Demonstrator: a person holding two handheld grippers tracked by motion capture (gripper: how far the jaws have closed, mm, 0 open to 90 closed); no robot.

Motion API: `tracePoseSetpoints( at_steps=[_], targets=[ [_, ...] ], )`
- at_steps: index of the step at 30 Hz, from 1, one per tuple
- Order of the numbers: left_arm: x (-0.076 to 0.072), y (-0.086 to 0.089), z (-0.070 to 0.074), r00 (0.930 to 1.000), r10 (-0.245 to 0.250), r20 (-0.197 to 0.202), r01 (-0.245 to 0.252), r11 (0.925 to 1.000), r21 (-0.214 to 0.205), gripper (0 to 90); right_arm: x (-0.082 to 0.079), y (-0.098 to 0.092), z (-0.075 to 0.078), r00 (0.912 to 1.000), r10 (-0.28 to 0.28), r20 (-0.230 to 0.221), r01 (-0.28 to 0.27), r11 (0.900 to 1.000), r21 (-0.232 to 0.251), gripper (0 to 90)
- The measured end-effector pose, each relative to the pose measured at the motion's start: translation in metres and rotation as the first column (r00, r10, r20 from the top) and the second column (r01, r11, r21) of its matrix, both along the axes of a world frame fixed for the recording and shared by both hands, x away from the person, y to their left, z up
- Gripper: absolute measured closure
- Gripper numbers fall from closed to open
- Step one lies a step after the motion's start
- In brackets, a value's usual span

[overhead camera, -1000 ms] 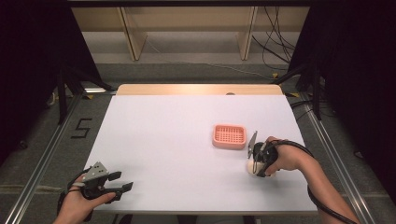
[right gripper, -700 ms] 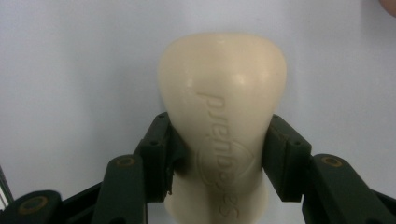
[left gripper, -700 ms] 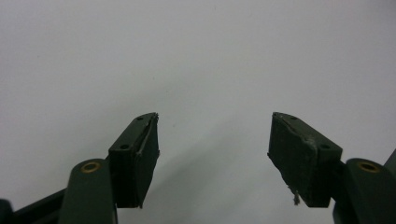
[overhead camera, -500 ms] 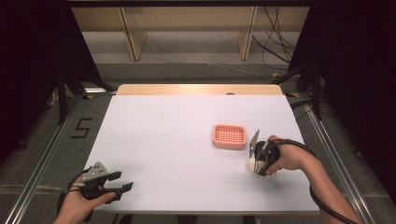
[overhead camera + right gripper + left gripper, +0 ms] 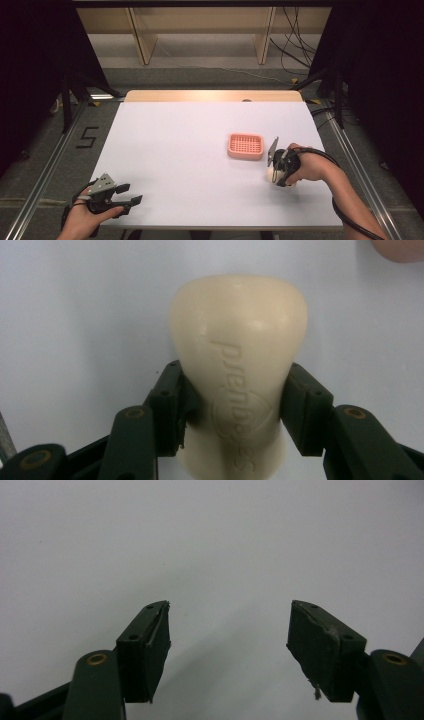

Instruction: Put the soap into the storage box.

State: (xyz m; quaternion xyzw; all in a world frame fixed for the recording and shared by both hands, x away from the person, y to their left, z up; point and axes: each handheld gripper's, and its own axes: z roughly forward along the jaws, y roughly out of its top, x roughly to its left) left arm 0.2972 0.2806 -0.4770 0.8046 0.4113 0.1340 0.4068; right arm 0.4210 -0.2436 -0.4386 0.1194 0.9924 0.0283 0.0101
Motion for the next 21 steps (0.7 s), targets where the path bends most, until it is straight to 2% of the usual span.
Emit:
tracePoseSetpoints(
  at_steps=[1,2,5,7,8,11,12,14,17,18,20,21],
  targets=[
    [0.002,0.002,0.0,0.9995,-0.022,0.021,0.022,0.9996,0.019,32.9,0.0,0.0,0.0,1.0,0.0,0.0,0.0,1.0,0.0,50.7],
    [0.002,0.002,0.0,0.9994,-0.022,0.027,0.021,0.9996,0.02,32.9,0.001,0.0,0.0,0.9999,0.013,-0.003,-0.013,0.9999,0.005,50.7],
    [0.002,0.002,0.0,0.9995,-0.021,0.025,0.021,0.9996,0.018,32.9,0.002,0.001,0.002,1.0,0.004,-0.006,-0.004,1.0,0.001,50.7],
    [0.002,0.002,0.0,0.9993,-0.026,0.026,0.025,0.9994,0.022,32.9,0.003,0.001,0.002,0.9997,0.023,-0.001,-0.023,0.9997,0.005,50.7],
    [0.0,0.0,0.0,0.9999,-0.008,0.014,0.008,1.0,-0.003,32.9,0.003,0.002,0.003,0.9997,0.018,0.014,-0.018,0.9998,0.002,50.7],
    [0.0,-0.001,0.0,1.0,-0.003,-0.001,0.003,0.9998,-0.017,32.9,0.004,0.002,0.005,0.9997,0.02,0.011,-0.02,0.9998,0.001,50.7],
    [0.002,0.001,0.0,0.9994,-0.022,0.025,0.022,0.9996,0.016,32.9,0.005,0.002,0.006,0.9996,0.023,0.018,-0.023,0.9997,0.003,50.7],
    [0.002,0.002,0.0,0.9992,-0.028,0.028,0.027,0.9993,0.024,32.9,0.005,0.003,0.008,0.9998,0.011,0.017,-0.011,0.9999,-0.001,50.7],
    [0.002,0.002,0.0,0.9993,-0.026,0.026,0.025,0.9995,0.021,32.9,0.006,0.003,0.009,0.9997,0.018,0.016,-0.018,0.9998,0.0,50.7],
    [0.0,0.0,0.0,1.0,0.001,-0.007,-0.001,1.0,-0.003,32.9,0.006,0.004,0.01,0.9998,-0.005,0.021,0.006,0.9999,-0.013,50.7],
    [0.0,-0.001,0.0,1.0,-0.008,-0.001,0.008,0.9998,-0.017,32.9,0.006,0.004,0.011,0.9998,-0.007,0.021,0.007,0.9999,-0.013,50.7],
    [0.0,0.0,0.0,1.0,0.0,-0.005,0.0,1.0,-0.005,32.9,0.007,0.004,0.011,0.9997,-0.003,0.025,0.003,1.0,-0.009,50.7]
  ],
)
